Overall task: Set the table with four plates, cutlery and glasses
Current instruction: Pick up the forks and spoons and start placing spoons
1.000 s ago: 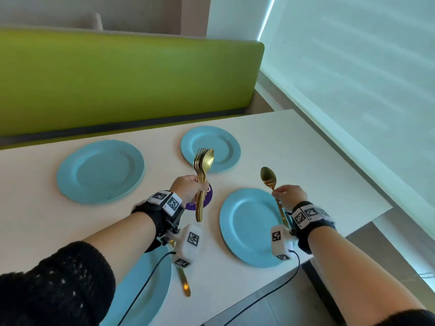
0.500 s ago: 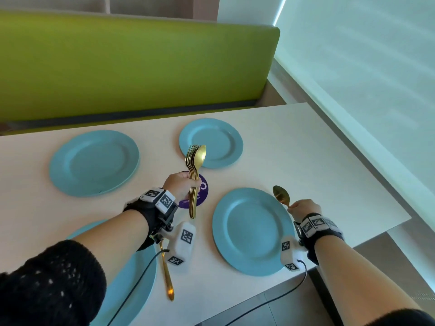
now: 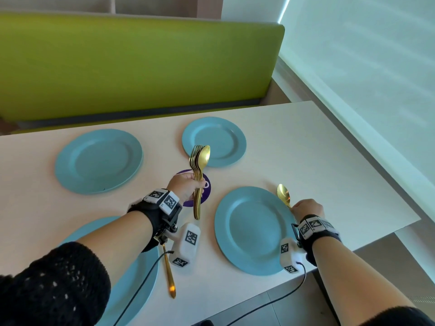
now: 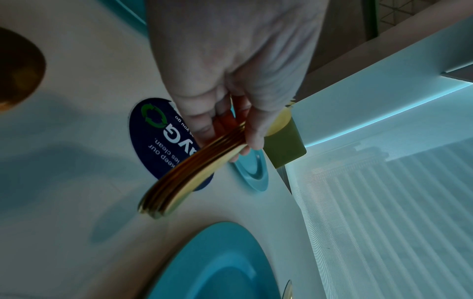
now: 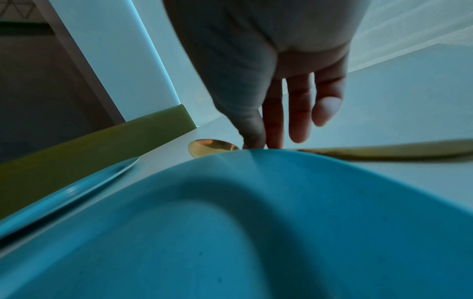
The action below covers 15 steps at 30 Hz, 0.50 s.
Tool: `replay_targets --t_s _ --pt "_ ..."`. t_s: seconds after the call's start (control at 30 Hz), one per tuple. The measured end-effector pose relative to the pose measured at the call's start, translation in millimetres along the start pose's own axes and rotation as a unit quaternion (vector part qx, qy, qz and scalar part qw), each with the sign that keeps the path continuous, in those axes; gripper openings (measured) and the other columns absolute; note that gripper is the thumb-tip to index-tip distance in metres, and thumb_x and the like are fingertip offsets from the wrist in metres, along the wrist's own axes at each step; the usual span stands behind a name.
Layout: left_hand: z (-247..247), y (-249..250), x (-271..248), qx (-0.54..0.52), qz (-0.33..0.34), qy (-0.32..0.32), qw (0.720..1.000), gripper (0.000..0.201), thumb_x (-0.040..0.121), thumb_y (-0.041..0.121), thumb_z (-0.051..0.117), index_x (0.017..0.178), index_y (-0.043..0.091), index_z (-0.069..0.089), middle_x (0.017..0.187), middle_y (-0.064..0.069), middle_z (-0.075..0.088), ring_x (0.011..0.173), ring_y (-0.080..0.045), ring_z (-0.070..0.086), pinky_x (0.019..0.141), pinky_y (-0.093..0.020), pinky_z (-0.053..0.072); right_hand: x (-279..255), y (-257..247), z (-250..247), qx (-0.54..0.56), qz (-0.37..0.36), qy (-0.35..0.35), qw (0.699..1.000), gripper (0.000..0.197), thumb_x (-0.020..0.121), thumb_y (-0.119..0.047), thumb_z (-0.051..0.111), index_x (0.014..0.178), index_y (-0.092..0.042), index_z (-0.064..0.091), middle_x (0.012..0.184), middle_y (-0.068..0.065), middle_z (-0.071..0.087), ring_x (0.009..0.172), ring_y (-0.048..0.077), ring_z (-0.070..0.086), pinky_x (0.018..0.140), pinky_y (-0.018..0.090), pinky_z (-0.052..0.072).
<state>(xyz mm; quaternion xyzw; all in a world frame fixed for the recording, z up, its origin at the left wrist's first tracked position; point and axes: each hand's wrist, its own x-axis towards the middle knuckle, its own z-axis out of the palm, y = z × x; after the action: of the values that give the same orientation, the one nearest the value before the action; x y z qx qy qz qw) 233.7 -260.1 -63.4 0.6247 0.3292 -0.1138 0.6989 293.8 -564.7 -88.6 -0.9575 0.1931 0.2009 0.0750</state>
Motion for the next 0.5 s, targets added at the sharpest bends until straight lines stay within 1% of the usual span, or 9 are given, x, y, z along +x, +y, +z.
replay_targets --t_s 0.07,0.13,0.17,0.23,0.3,0.33,0.4,0.43,0.5 --pt "-1.5 -0.9 -0.6 -0.002 0.003 0.0 1.0 0.017 0.085 -0.001 0.063 0.074 0.011 0.061 0.074 -0.007 0.06 0.067 -0.017 0.058 0.084 -0.035 0.052 -0.4 0.8 2.1 0.013 0.002 0.007 1.0 0.023 0.083 -0.024 0.055 0.085 -0.009 0.073 0.089 0.01 0.071 0.075 0.026 0.059 0.063 0.024 0.045" --pt "-2.8 -2.5 -2.1 -0.001 0.008 -0.001 1.0 0.017 0.085 -0.001 0.063 0.073 0.011 0.06 0.073 -0.006 0.061 0.067 -0.017 0.058 0.082 -0.033 0.053 -1.9 0.8 1.7 0.028 0.004 0.008 1.0 0.023 0.083 -0.023 0.056 0.085 -0.009 0.073 0.088 0.01 0.071 0.079 0.027 0.063 0.065 0.025 0.049" --pt "-3.4 -3.6 -2.8 -0.001 0.009 -0.002 1.0 0.017 0.085 0.0 0.064 0.072 0.011 0.061 0.073 -0.006 0.061 0.067 -0.017 0.058 0.081 -0.032 0.053 -3.8 -0.1 0.2 0.034 0.002 0.008 0.999 0.023 0.083 -0.024 0.057 0.086 -0.008 0.073 0.09 0.011 0.072 0.084 0.028 0.065 0.068 0.026 0.051" --pt "-5.5 -7.2 -3.9 0.012 0.016 0.001 1.0 0.017 0.085 0.003 0.065 0.072 0.013 0.062 0.072 -0.005 0.062 0.066 -0.016 0.059 0.079 -0.032 0.053 -8.9 -5.6 -3.5 0.049 -0.012 0.018 0.999 0.025 0.086 -0.027 0.057 0.09 -0.008 0.073 0.097 0.012 0.071 0.094 0.029 0.065 0.074 0.027 0.05" --pt "-8.4 -10.2 -6.0 0.039 0.023 0.006 0.999 0.016 0.085 0.007 0.066 0.071 0.014 0.062 0.071 -0.004 0.064 0.065 -0.015 0.061 0.074 -0.031 0.054 -17.9 -18.4 -8.5 0.084 -0.036 0.04 0.995 0.027 0.089 -0.03 0.056 0.096 -0.009 0.072 0.101 0.012 0.071 0.099 0.03 0.063 0.079 0.03 0.05" --pt "-10.3 -11.4 -7.2 0.049 0.023 0.007 0.999 0.015 0.084 0.008 0.066 0.07 0.014 0.063 0.07 -0.004 0.065 0.065 -0.015 0.061 0.074 -0.032 0.054 -24.7 -27.8 -11.1 0.109 -0.052 0.053 0.991 0.027 0.089 -0.031 0.057 0.097 -0.01 0.072 0.102 0.013 0.07 0.1 0.03 0.063 0.081 0.031 0.049" --pt "-14.6 -10.9 -11.4 0.055 0.019 0.0 0.998 0.015 0.084 0.007 0.067 0.071 0.012 0.062 0.07 -0.005 0.065 0.064 -0.016 0.061 0.077 -0.034 0.054 -43.1 -51.5 -16.3 0.157 -0.095 0.078 0.98 0.021 0.088 -0.027 0.06 0.099 -0.012 0.071 0.107 0.012 0.07 0.103 0.03 0.062 0.085 0.03 0.048" --pt "-16.8 -9.5 -14.2 0.058 0.017 -0.006 0.998 0.015 0.084 0.006 0.067 0.071 0.012 0.062 0.069 -0.006 0.064 0.063 -0.016 0.06 0.076 -0.034 0.054 -54.6 -64.9 -18.5 0.173 -0.128 0.083 0.973 0.019 0.087 -0.024 0.062 0.099 -0.014 0.072 0.108 0.011 0.07 0.103 0.029 0.062 0.087 0.03 0.048" --pt "-22.5 -5.4 -20.1 0.067 0.015 -0.022 0.997 0.015 0.083 0.005 0.067 0.071 0.01 0.06 0.065 -0.004 0.064 0.061 -0.016 0.059 0.069 -0.03 0.054 -82.0 -91.6 -19.0 0.181 -0.207 0.079 0.958 0.017 0.086 -0.021 0.063 0.1 -0.016 0.072 0.107 0.006 0.071 0.101 0.025 0.063 0.087 0.027 0.048"
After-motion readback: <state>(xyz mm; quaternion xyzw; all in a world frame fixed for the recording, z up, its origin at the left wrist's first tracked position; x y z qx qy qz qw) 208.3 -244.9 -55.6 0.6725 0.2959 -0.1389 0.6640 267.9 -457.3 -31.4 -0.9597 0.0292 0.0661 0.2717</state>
